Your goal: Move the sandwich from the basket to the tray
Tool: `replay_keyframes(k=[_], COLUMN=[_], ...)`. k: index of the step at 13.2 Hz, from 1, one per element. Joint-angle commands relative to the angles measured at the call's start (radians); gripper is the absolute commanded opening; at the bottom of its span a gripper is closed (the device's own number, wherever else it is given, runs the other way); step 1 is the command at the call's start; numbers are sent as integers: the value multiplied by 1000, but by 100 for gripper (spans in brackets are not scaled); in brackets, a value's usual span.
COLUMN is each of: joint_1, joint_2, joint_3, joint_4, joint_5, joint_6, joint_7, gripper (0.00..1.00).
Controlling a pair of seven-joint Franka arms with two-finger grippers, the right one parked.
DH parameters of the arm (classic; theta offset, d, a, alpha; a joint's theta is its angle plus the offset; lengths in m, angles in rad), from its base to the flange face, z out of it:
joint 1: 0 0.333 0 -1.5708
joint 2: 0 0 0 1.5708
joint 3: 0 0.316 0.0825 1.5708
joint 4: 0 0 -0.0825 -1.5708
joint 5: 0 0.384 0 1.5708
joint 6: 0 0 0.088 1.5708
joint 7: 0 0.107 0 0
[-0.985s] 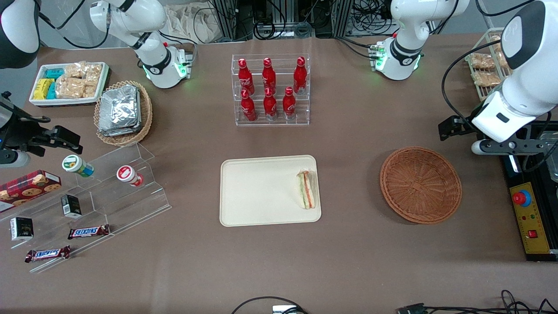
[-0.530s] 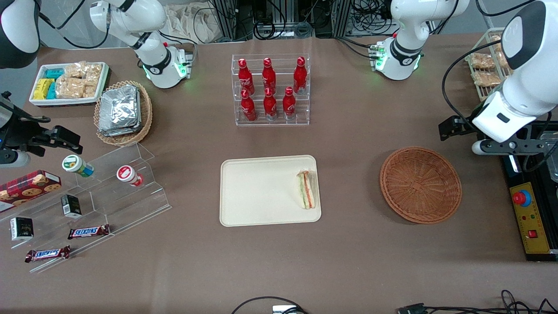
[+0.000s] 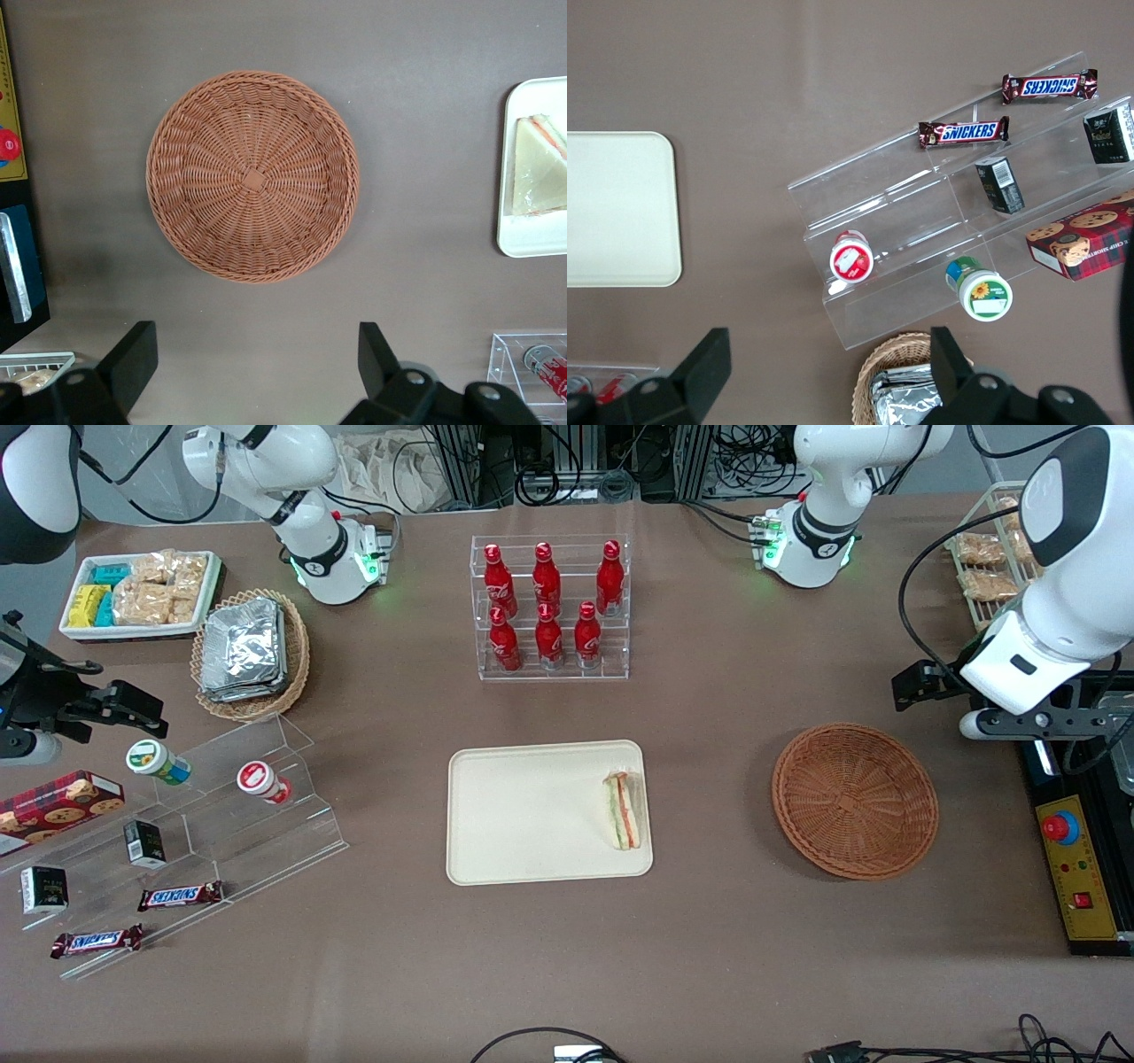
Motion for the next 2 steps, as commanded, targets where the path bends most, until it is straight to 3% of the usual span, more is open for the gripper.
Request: replay_keyframes(k=[1,2], joint_1=[3,3], joint_2=[-13,-13], joint_3=[1,1], joint_4=[-8,-8], joint_5=[-2,-2], joint_6=[-6,-6], joint_7=[-2,-2], gripper=[100,100])
